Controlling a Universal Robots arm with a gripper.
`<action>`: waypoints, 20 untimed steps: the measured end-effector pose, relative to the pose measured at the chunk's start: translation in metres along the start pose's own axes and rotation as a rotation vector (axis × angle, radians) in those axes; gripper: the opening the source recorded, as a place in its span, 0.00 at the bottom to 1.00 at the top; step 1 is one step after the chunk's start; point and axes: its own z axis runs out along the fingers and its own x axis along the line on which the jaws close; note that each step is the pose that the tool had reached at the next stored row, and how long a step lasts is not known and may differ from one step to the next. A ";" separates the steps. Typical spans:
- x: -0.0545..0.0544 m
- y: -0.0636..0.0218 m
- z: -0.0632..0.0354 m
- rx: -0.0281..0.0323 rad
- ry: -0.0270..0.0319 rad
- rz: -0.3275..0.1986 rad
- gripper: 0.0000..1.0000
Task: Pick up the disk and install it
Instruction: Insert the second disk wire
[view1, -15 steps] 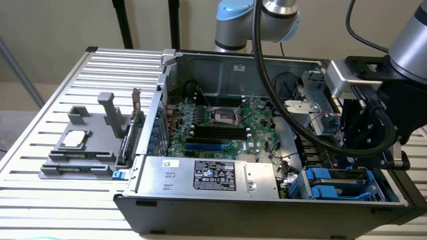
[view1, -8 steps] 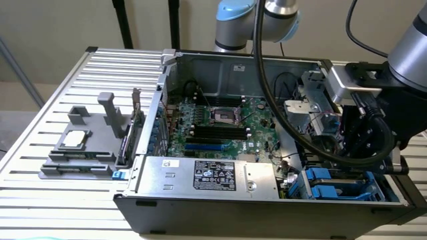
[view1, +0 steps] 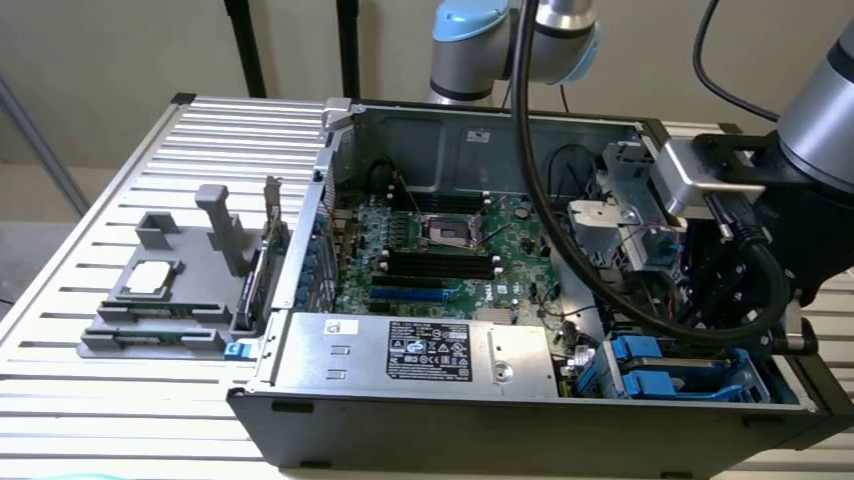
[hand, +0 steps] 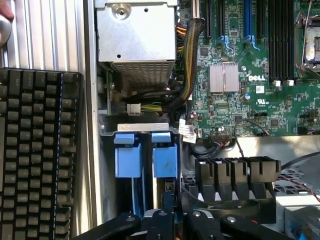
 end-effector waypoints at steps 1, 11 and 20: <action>0.000 0.0000 0.0005 0.0000 -0.0003 0.000 0.16; 0.001 -0.0006 0.0052 -0.0006 -0.0080 0.000 0.16; 0.002 -0.0022 0.0070 -0.0026 -0.0113 0.000 0.16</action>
